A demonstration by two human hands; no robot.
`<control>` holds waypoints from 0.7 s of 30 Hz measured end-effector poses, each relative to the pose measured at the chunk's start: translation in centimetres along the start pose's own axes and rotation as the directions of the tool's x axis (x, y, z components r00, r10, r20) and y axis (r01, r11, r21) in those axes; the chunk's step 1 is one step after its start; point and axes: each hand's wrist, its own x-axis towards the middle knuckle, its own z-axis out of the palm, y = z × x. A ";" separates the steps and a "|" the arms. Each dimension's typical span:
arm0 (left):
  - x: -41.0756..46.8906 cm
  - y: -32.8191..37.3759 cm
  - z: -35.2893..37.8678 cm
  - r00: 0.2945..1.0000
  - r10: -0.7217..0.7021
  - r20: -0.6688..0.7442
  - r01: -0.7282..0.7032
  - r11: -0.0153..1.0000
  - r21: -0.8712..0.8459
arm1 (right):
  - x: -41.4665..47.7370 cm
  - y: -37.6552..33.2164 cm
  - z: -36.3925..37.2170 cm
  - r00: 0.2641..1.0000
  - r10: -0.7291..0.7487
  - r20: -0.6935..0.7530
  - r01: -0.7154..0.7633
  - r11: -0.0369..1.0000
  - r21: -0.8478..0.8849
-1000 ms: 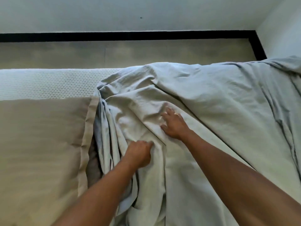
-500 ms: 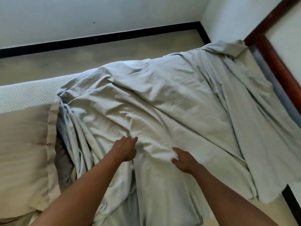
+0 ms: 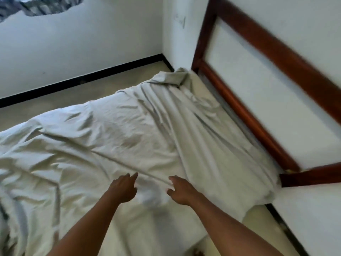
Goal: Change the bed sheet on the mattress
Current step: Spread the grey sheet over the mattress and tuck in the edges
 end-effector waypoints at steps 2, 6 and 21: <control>1.5 5.1 -1.4 0.999 0.027 -0.042 -0.029 0.998 -0.053 | -0.2 3.2 -4.6 1.000 0.015 -0.024 -0.014 1.000 0.008; 2.9 12.8 -4.2 0.995 0.085 -0.060 -0.090 0.993 -0.082 | 0.0 7.7 -13.3 0.993 0.062 -0.099 -0.062 0.998 0.004; 20.5 13.4 -12.0 0.999 -0.023 -0.033 0.015 0.973 -0.229 | 11.8 15.6 -22.1 0.999 0.040 -0.025 -0.043 0.989 -0.138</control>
